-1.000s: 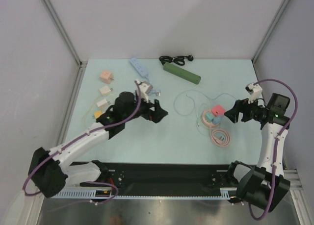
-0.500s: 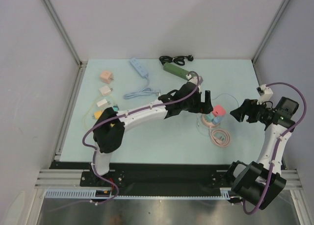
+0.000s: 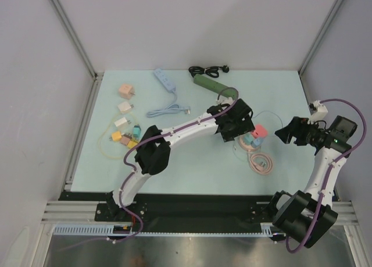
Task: Pull the plug off the socket
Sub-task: Remove the plug from the socket.
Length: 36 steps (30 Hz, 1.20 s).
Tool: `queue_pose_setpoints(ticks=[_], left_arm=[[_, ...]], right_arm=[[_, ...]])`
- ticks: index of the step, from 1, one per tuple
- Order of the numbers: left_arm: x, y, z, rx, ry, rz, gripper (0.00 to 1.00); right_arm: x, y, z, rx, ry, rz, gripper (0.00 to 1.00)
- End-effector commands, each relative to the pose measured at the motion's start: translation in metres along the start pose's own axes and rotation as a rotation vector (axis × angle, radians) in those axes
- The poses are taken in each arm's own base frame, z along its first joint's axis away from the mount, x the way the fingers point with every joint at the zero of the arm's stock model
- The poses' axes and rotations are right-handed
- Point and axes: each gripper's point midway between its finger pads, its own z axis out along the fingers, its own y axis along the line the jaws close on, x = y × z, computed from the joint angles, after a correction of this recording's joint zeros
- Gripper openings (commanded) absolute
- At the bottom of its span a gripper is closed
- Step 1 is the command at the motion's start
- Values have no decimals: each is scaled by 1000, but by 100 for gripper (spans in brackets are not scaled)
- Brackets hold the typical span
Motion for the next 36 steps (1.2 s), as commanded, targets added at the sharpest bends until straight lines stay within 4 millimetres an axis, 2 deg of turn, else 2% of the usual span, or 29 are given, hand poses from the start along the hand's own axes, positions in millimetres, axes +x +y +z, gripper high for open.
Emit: queue_pose_setpoints(ticks=[1,5,7,16,22,27,30,32,36], left_arm=[[5,-11,-1,-21,23,-94,91],[7,-21,8,-13,41,-113,87],[8,-24,11,-7,41,-131,82],[17,-14,35,-35,58,-159,64],[18,-19,45,-20,60,-154,61],[20,-14,52,-29,60,-133,58],[20,-15,53,-22,57,-119,42],[19,-17,52,-10,57,-106,36],[14,-27,43,41,42,-63,18]], right_arm=[[-6,-2,-1,5,-27,-4,82],[-5,-2,-1,2,-29,0,82],[-5,-2,-1,2,-29,3,82],[-6,-2,-4,0,-39,12,82],[-6,-2,-4,-4,-42,15,82],[-5,-2,-4,-8,-41,19,82],[-5,-2,-4,-8,-41,23,82],[-5,-2,-4,-9,-40,24,82],[-4,-2,-3,-13,-37,27,82]])
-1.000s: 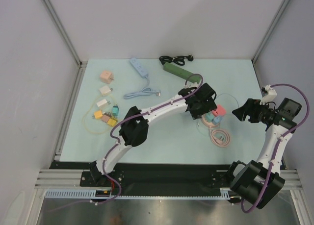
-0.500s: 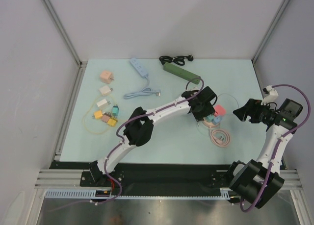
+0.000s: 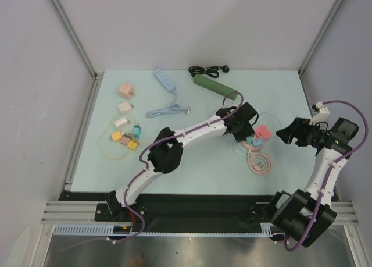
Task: Pull the plug off the socket
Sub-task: Remove the plug from the socket.
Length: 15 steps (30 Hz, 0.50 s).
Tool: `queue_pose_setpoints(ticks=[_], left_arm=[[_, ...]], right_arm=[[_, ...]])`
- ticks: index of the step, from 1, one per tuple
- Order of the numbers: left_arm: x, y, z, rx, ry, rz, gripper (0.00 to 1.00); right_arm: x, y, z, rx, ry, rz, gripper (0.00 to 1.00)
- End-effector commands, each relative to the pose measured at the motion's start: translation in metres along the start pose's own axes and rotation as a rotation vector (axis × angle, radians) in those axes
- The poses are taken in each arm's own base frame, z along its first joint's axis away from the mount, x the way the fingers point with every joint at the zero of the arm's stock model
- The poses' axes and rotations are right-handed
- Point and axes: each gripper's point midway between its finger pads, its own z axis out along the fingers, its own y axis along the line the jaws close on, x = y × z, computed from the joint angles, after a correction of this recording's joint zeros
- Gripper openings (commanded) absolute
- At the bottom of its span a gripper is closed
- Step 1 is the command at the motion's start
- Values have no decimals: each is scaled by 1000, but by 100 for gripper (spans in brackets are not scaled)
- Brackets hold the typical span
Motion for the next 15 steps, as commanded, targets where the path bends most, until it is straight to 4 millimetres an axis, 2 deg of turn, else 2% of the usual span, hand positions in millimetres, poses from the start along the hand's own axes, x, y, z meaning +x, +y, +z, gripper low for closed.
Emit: queue_pose_setpoints(ticks=[1,2,4,5,6,8,9,10,12,13,14,15], left_arm=[[0,-22,-16,93,-13,82,16],[-5,-31,-29,127,-28,93,9],[-8,-32,-31,159,-49,136,0],[-12,-41,-45,198,-62,147,0],[-11,-40,-43,223,-64,164,0],[-14,-42,-49,261,-78,194,0],[-13,-35,-54,266,-73,206,0],[-17,-47,-59,339,-96,236,0],[-17,-39,-64,371,-88,252,0],[-19,-49,-71,440,-104,282,0],[-22,-48,-73,459,-113,291,0],[-18,-37,-69,455,-91,301,0]], right_arm=[[-4,2,0,-18,-18,0,82],[-3,3,0,-26,-16,-4,82],[-3,4,0,-37,-13,-10,83],[-1,8,0,-59,-10,-13,83],[-2,9,-1,-69,-12,-21,83],[1,18,-1,-118,-3,-13,83],[0,19,-2,-137,-4,-43,84],[0,24,-2,-168,-10,-45,84],[5,29,-2,-213,7,-46,84],[5,35,-4,-243,7,-35,84],[6,37,-4,-258,11,-26,84],[8,36,-3,-279,14,-47,84]])
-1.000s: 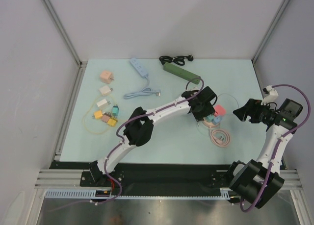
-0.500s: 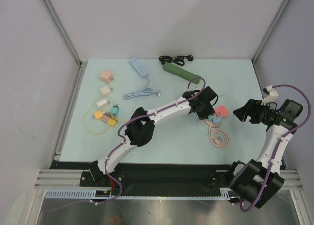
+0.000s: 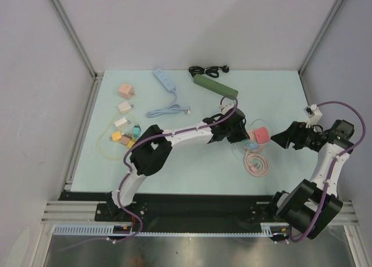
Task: Pull the plug off the socket
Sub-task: Remove the plug from the socket.
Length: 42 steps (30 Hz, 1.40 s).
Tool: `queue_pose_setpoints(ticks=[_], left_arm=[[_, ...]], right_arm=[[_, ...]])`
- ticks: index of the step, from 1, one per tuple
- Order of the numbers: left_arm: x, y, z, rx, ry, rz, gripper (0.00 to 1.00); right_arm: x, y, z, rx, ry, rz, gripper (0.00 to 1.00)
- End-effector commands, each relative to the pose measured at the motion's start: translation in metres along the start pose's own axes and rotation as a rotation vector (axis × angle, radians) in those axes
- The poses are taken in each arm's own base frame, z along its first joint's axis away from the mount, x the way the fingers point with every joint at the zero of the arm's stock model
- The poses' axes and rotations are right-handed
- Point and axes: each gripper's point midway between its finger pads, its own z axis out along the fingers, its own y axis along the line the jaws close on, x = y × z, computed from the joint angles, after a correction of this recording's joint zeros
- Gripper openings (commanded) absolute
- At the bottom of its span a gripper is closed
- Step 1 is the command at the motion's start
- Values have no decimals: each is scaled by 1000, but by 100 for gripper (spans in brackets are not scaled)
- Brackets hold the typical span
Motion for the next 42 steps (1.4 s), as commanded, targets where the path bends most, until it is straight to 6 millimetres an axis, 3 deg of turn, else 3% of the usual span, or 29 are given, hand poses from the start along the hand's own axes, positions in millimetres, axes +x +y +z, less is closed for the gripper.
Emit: queue_pose_setpoints(ticks=[1,3,5,15,23,27,31,34,38,42], left_arm=[[-33,-62,-45,289,-96,114,0],[-31,-51,-44,291,-92,131,0],[-37,-64,-55,362,-114,164,0],[-43,-51,-69,472,-153,253,0],[-44,-43,-74,464,-172,318,0],[-43,-43,-79,482,-169,310,0],[-44,-44,-82,508,-166,291,0],[-44,-47,-83,524,-166,280,0],[-43,-50,-83,534,-158,269,0],[-43,-52,-84,541,-158,266,0]], right_arm=[[-10,22,-4,-131,-24,-42,84],[-9,25,-4,-156,-25,-43,84],[-7,29,-3,-193,-23,-47,84],[2,33,11,-257,39,-22,83],[0,16,17,-182,61,3,82],[1,1,12,-63,102,-36,82],[-2,-11,6,37,122,-85,75],[6,-9,14,40,171,-83,62],[13,6,34,0,215,-82,59],[7,12,49,-8,217,-90,58]])
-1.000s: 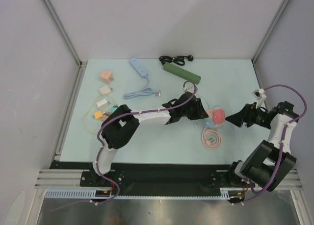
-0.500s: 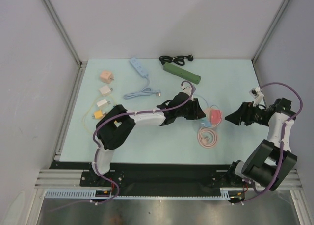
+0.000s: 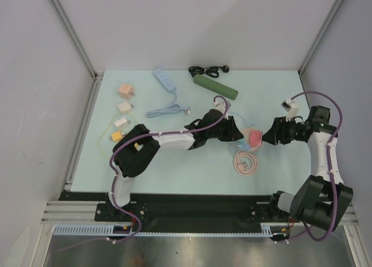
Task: Pull the plug off the socket
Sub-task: Remove the plug from the socket.
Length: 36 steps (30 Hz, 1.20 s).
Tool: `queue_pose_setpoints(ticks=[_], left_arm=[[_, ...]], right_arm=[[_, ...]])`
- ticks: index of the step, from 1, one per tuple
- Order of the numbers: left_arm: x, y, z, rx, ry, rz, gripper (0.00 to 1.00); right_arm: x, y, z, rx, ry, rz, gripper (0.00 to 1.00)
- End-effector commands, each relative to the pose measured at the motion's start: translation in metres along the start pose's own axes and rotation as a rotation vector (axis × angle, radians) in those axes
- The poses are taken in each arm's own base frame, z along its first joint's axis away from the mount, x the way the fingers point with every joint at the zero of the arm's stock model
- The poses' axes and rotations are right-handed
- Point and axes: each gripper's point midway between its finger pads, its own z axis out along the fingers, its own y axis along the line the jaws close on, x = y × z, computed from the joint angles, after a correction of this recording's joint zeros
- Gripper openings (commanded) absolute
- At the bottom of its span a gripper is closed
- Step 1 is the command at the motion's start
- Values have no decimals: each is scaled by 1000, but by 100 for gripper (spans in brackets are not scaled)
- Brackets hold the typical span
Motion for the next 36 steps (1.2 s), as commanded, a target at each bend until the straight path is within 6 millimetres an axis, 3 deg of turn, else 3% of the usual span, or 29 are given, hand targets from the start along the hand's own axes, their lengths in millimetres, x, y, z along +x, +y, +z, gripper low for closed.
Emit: queue_pose_setpoints(ticks=[1,14,18,23,27,30,36], left_arm=[[-47,-59,-22,174,-120,20,0],[-48,-55,-19,151,-130,-6,0],[-50,-51,-17,128,-139,-13,0],[-51,-47,-12,109,-144,-11,0],[-48,-43,-10,93,-139,-3,0],[-46,-41,-9,80,-140,7,0],[-44,-31,-4,35,-136,27,0]], right_arm=[[-17,-2,9,33,-17,-9,58],[-15,19,35,-7,58,-3,55],[-12,20,38,0,79,4,46],[-7,25,45,-48,117,53,20],[-6,27,48,-78,157,104,15],[-10,32,49,-126,173,139,0],[-22,48,49,-258,175,229,0]])
